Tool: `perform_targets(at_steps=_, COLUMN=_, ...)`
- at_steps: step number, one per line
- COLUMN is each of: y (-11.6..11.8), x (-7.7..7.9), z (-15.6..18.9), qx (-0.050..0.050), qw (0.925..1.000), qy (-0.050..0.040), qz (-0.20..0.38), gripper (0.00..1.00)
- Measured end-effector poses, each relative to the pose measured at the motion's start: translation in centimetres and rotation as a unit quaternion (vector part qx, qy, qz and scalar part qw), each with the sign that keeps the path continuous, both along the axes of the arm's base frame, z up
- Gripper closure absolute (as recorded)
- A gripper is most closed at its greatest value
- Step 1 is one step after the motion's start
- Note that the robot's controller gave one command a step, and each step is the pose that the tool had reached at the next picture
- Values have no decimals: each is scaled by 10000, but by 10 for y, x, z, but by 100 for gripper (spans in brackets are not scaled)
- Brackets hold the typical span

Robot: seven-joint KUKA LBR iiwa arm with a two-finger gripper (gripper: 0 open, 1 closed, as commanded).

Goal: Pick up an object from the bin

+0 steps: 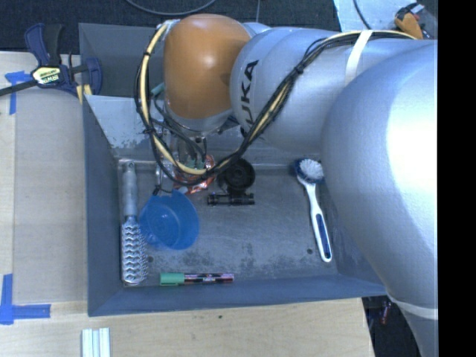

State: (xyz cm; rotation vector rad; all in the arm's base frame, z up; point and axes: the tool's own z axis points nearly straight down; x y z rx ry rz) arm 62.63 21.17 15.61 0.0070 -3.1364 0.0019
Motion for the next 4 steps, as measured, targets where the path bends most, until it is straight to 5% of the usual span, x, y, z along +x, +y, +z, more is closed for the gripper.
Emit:
perform_targets(at_steps=1, y=-1, x=2, z=6, qx=11, qw=10000, qy=-38, qz=-23, gripper=0)
perform_targets(at_steps=2, y=-5, x=-50, z=-81, qx=15, qw=9550, qy=-30, qz=2967, gripper=0)
perform_targets(at_steps=3, y=-9, x=-49, z=-35, qx=20, qw=9721, qy=-82, qz=2344, gripper=0)
perform_targets(at_steps=4, y=-37, x=-108, z=-57, qx=16, qw=9452, qy=-12, qz=3266, gripper=0)
